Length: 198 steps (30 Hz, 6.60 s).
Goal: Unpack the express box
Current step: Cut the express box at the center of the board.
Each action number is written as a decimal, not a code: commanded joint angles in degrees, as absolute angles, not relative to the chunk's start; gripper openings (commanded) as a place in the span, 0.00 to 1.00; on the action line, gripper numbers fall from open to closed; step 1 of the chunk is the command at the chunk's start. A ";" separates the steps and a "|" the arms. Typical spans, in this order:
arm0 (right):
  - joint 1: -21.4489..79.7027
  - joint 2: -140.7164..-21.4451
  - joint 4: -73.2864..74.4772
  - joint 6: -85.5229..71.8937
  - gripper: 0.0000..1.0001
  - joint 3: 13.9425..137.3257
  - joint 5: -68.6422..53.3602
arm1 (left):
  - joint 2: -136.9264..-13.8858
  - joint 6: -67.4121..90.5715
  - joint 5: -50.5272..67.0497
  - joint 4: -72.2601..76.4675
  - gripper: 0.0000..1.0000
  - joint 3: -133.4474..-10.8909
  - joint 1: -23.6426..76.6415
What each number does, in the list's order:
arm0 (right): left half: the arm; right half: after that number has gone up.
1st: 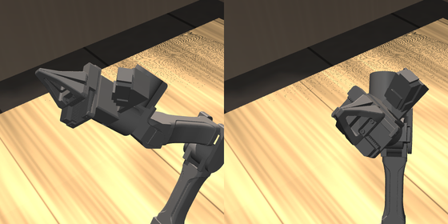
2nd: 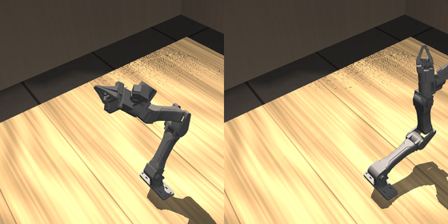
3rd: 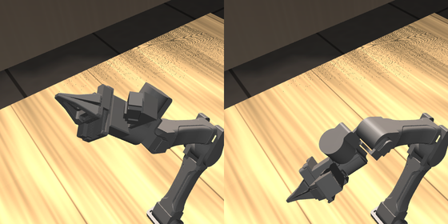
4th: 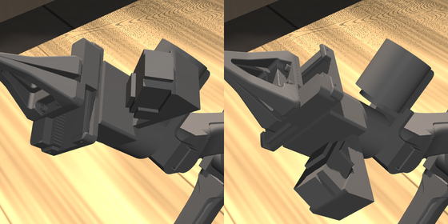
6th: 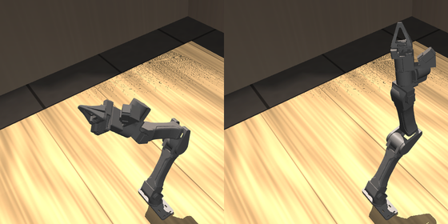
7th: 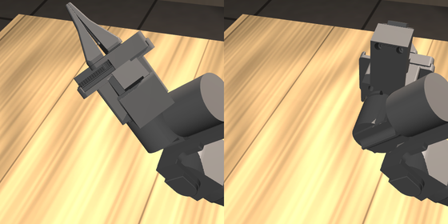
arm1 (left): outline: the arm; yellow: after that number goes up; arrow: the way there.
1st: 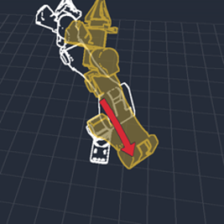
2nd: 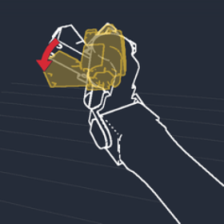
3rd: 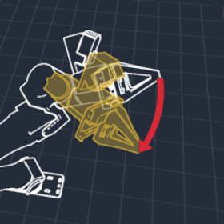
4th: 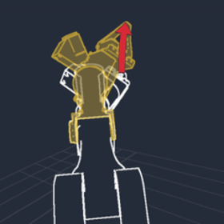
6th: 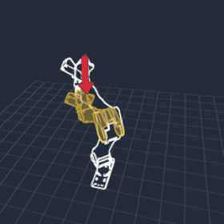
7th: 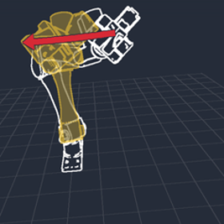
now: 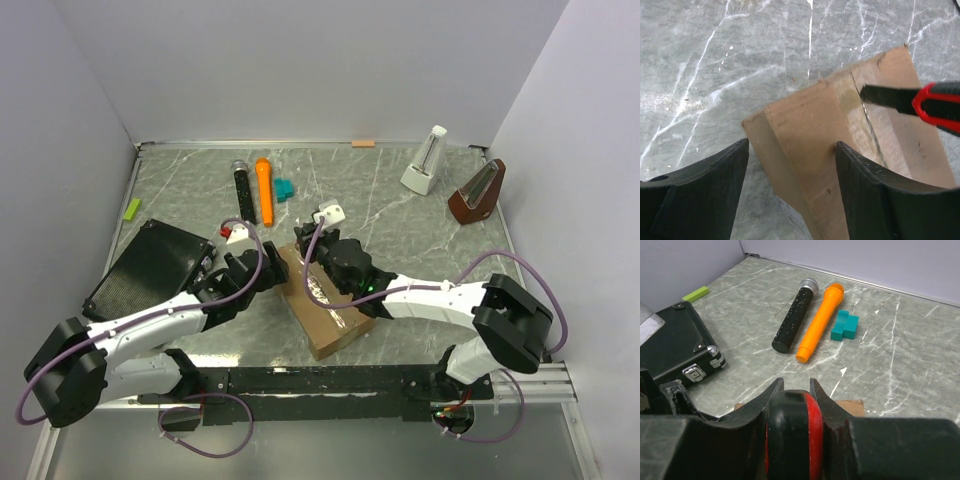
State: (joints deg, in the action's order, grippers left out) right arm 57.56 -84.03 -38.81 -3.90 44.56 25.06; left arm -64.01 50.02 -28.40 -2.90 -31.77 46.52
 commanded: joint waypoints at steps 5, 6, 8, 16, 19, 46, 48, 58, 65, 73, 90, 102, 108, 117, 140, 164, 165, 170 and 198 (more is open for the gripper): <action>59.50 -78.31 -32.88 -5.97 0.00 44.74 27.33 | -68.20 52.47 -31.55 -10.02 0.68 -33.92 45.70; 59.59 -78.05 -32.35 -6.06 0.00 44.56 27.25 | -68.55 52.64 -31.64 -10.19 0.67 -34.19 45.70; 59.76 -77.78 -31.21 -6.24 0.00 44.47 27.51 | -69.08 53.00 -31.55 -10.46 0.66 -34.54 45.61; 60.21 -76.20 -30.23 -7.38 0.00 42.28 28.39 | -70.58 53.44 -31.03 -10.28 0.63 -35.16 45.61; 60.29 -76.29 -31.02 -6.59 0.00 42.45 29.09 | -70.58 53.70 -30.94 -10.20 0.63 -35.07 45.61; 59.24 -84.46 -40.52 -0.62 0.00 49.65 29.44 | -69.43 53.96 -29.97 -10.28 0.64 -34.01 45.61; 58.89 -85.16 -40.08 -0.53 0.00 50.18 29.44 | -69.35 53.96 -29.88 -10.28 0.64 -33.93 45.62; 58.54 -84.73 -37.88 -0.53 0.00 47.82 30.85 | -70.40 53.88 -30.23 -10.46 0.64 -34.80 45.62; 58.54 -82.36 -38.58 -0.70 0.00 43.86 31.64 | -71.01 53.88 -30.06 -10.37 0.64 -34.98 45.44; 58.45 -80.95 -38.41 -0.79 0.00 42.71 31.38 | -71.46 54.23 -29.71 -10.37 0.64 -34.72 45.44; 59.76 -75.32 -19.08 -7.99 0.00 42.89 30.50 | -73.91 55.90 -29.27 -11.78 0.52 -36.74 44.47; 61.35 -73.21 -8.27 -11.34 0.00 44.73 29.71 | -76.37 57.39 -30.32 -14.24 0.33 -38.85 44.38; 63.10 -71.11 -4.14 -10.73 0.00 46.40 30.85 | -77.17 57.92 -30.41 -14.68 0.30 -39.11 44.38; 64.77 -67.77 -0.36 -10.72 0.00 48.60 32.87 | -77.52 58.18 -30.41 -15.20 0.31 -39.29 44.38; 68.38 -68.82 18.62 -17.57 0.00 55.63 33.57 | -78.75 59.24 -30.23 -15.64 0.31 -39.64 44.38; 53.54 -69.69 6.60 -10.28 0.00 48.69 13.45 | -69.87 69.26 -25.75 -11.26 0.40 -31.99 44.47; 52.66 -69.87 6.24 -10.20 0.00 49.13 12.66 | -69.70 69.52 -25.75 -10.81 0.40 -31.82 44.47; 50.72 -72.42 6.41 -9.76 0.00 53.78 11.34 | -69.87 70.14 -26.01 -10.02 0.43 -31.90 44.47; 49.92 -88.59 9.93 -9.05 0.00 71.62 -2.11 | -67.95 82.87 -27.51 -7.03 0.52 -27.25 48.25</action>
